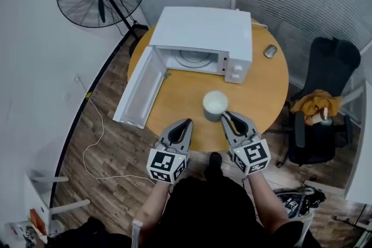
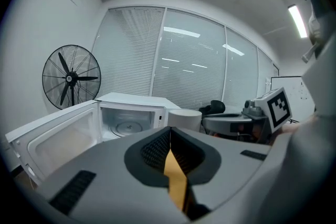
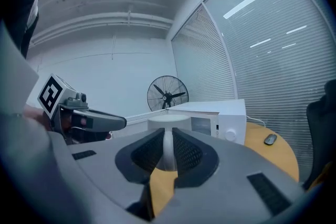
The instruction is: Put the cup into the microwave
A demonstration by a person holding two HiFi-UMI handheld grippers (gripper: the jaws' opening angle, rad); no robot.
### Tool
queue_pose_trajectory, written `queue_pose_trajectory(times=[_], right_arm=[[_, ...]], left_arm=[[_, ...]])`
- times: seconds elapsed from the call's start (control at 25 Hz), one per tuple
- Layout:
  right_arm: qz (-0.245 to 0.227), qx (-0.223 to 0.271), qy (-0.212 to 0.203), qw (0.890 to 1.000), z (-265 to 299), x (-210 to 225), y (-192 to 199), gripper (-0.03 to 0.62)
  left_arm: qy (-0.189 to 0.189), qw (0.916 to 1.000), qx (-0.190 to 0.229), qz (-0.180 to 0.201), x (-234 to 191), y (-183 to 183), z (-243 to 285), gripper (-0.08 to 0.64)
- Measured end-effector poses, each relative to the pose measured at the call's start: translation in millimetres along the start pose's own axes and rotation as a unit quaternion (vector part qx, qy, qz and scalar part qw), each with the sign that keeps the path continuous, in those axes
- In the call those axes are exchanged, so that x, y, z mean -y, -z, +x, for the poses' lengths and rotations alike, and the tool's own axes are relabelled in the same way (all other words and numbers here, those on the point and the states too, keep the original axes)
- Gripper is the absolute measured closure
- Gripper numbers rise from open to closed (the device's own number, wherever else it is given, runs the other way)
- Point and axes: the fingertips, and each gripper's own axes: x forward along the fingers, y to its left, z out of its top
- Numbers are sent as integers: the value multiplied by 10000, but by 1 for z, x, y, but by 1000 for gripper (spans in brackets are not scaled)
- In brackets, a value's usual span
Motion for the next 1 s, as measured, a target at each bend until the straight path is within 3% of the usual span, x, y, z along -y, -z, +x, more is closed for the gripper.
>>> queue_pose_trajectory(times=[0.48,1.0], right_arm=[[53,-244,-239,9994,31,15,16,535],[-92,-190,182,9996,86,18,8,535]], left_arm=[[-290,9995,-77,-86,-14,2,14,561],[33,9999,-118,-22,-67,-3,40,561]])
